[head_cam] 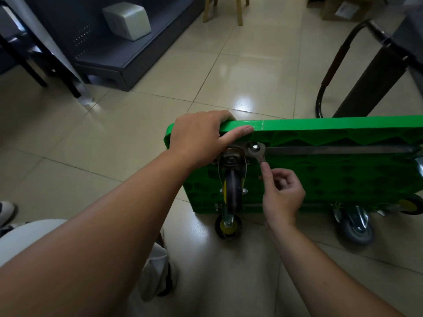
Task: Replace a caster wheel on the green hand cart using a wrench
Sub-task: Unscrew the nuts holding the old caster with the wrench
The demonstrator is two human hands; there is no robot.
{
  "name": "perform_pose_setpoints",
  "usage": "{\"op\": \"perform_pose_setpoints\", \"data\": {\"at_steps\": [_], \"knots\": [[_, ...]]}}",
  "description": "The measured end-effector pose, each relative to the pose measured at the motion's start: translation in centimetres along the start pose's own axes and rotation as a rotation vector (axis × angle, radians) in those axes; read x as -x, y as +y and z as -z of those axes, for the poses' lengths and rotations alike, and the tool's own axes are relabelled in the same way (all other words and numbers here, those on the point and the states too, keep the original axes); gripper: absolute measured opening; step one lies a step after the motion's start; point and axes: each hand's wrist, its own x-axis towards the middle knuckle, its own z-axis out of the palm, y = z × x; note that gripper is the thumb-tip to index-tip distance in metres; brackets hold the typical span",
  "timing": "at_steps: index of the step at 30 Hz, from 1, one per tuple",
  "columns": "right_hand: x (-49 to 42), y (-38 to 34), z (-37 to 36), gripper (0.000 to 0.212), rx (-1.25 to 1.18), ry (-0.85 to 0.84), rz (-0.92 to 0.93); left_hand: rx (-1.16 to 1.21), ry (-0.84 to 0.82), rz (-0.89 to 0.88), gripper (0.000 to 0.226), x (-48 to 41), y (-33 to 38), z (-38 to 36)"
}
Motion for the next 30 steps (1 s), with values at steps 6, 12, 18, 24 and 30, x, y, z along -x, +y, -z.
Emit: {"op": "perform_pose_setpoints", "data": {"at_steps": [6,12,18,24,30], "knots": [[-1.3,-0.4,-0.2,0.021,0.14,-0.063,0.183,-0.013,0.006,-0.007,0.063,-0.1,0.0,-0.1],[-3.2,-2.6,1.6,0.022,0.287,-0.139,0.306,-0.009,0.02,-0.014,0.064,-0.2,0.0,-0.1],[-2.4,-3.4,1.7,0.024,0.295,-0.142,0.279,0.001,0.029,-0.03,0.065,0.1,0.0,-0.2],[-1.4,-3.8,1.7,0.026,0.297,-0.139,0.233,-0.004,0.053,-0.039,0.067,0.0,-0.2,-0.3],[-1.3,-4.3,1.7,0.028,0.322,-0.126,0.202,0.11,0.134,-0.09,0.056,0.5,-0.2,-0.4]]}}
